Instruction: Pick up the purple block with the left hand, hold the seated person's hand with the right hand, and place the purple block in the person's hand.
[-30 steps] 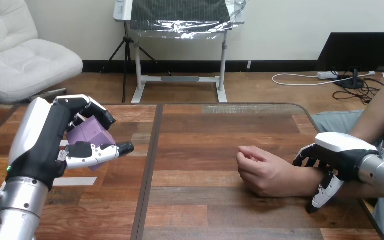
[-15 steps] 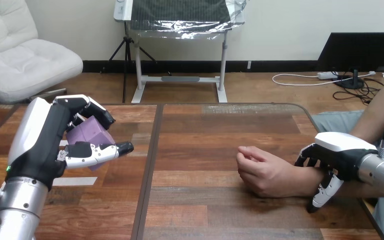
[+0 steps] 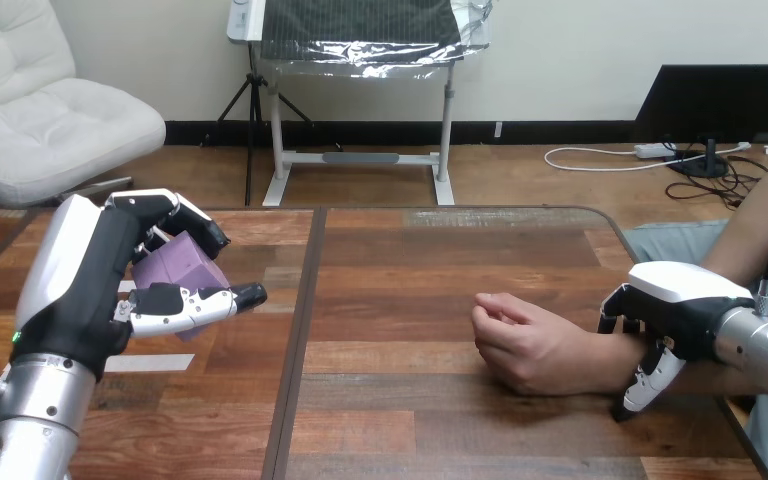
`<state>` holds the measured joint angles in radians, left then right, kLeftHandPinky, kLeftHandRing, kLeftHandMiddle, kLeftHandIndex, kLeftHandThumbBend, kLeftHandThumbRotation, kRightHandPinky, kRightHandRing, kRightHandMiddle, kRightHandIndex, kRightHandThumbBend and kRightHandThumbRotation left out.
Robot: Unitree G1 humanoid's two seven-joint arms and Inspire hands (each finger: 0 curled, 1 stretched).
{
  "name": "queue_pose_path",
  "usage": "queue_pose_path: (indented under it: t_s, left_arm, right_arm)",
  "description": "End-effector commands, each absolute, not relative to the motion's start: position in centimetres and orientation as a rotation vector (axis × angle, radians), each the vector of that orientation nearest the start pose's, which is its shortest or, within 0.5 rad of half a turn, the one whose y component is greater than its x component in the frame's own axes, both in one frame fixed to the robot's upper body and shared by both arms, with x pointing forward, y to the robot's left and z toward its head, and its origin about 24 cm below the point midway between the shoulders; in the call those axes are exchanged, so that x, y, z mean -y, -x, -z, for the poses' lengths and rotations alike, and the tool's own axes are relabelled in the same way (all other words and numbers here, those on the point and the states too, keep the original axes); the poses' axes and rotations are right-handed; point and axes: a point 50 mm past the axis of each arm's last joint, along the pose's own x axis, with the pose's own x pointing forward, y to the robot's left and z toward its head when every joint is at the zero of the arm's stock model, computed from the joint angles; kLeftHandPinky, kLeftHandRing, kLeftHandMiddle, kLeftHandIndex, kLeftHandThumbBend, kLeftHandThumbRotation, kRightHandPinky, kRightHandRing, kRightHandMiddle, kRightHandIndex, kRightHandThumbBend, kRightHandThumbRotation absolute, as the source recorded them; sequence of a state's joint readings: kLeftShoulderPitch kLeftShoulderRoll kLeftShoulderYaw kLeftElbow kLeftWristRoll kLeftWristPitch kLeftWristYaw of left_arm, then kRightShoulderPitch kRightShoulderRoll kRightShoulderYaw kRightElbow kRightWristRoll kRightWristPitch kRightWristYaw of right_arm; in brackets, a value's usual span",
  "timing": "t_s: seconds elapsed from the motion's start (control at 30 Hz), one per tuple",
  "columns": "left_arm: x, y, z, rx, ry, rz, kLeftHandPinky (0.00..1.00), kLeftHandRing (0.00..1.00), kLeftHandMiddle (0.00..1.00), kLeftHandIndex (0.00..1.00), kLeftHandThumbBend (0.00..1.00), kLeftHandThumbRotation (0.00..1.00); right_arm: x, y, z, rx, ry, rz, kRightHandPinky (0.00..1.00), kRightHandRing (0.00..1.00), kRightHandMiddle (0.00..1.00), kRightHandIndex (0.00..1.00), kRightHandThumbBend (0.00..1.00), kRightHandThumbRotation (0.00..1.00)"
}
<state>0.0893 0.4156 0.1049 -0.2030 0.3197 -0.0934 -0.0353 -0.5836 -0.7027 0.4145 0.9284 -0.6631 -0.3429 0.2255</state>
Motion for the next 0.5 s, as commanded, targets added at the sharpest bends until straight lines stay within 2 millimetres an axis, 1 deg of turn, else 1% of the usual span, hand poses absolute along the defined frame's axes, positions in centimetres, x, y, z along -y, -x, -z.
queue_pose_path:
  t_s: [0.0, 0.47]
  left_arm:
    - [-22.63, -24.02, -12.30, 0.304, -0.745, -0.046, 0.29, 0.34, 0.40, 0.43, 0.61, 0.00]
    - [-22.64, -24.14, -12.19, 0.304, -0.746, -0.041, 0.30, 0.35, 0.40, 0.43, 0.61, 0.00]
  right_arm:
    - [27.85, -30.10, 0.04, -0.501, 1.421, -0.598, 0.14, 0.22, 0.32, 0.51, 0.89, 0.00]
    - [27.83, -30.10, -0.01, -0.468, 1.395, -0.581, 0.13, 0.21, 0.31, 0.45, 0.88, 0.00]
